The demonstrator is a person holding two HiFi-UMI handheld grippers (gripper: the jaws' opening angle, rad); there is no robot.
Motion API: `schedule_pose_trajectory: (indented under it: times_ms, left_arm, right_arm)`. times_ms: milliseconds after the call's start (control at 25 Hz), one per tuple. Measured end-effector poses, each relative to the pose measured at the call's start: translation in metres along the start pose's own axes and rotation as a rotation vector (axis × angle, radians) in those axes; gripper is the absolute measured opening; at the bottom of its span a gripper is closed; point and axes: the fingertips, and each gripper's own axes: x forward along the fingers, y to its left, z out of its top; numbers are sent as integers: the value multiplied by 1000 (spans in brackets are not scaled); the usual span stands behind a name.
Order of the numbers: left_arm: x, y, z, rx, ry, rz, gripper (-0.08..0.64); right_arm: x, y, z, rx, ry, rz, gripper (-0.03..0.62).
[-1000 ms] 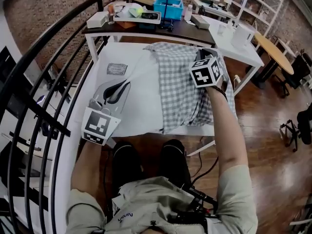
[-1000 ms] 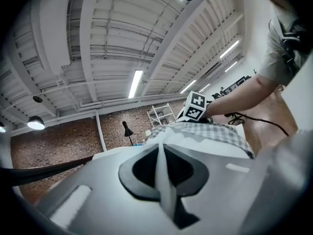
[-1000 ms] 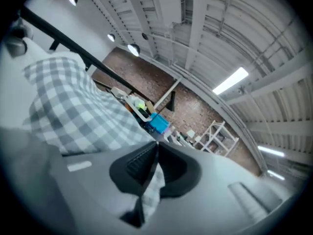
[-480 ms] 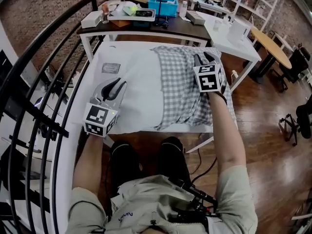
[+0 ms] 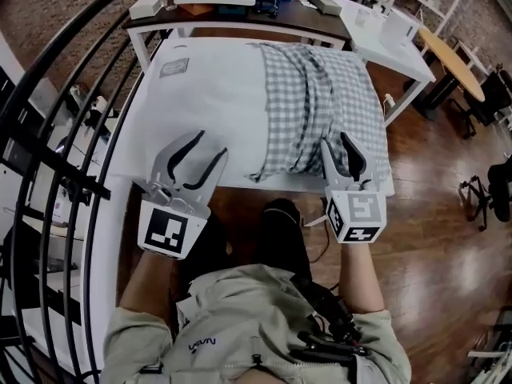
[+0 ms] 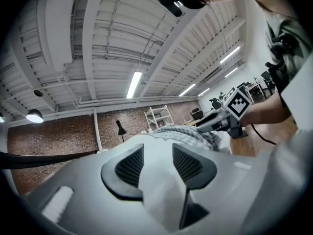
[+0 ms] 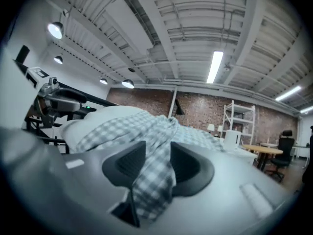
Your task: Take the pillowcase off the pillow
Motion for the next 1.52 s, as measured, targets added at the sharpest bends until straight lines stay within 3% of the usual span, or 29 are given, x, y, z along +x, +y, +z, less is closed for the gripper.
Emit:
schedule_pose_trajectory:
  times_ms: [160,280,440,600,680,920,1120,1360,1520]
  left_arm:
    - [25,-48,-44,-45,126,-79,275]
    - [35,-47,-75,-6,187,-75,290]
    - [43,-32,-89,-6,210,-30,170]
    - [40,-11,-76,-44,159,1,62]
    - [36,7,-63,-46,132,22,38]
    - [32,53,-31,-58,81,50,23]
    - [23,71,-45,-121,92,42,15]
    - [3,41,-104,-223,177,10,15]
    - [7,24,-96,-190,149,-15,27]
  right_arm:
    - [-30,34,-22,-13,41,63,160]
    - [-12,74,-41,-72,83,115,174]
    - [27,92,-56,-166,119,87,173]
    - [33,84,-45,-227,95,3,36]
    - [32,76,-33,-246,73,-30,26]
    - [20,14,-8,-292,61,-167,25]
    - [11,-27,-32,-322,127,-259,25]
    - [-3,-21,-96,-287,253,-229,23]
    - [-10,-14,-96,-250,225,-172,26]
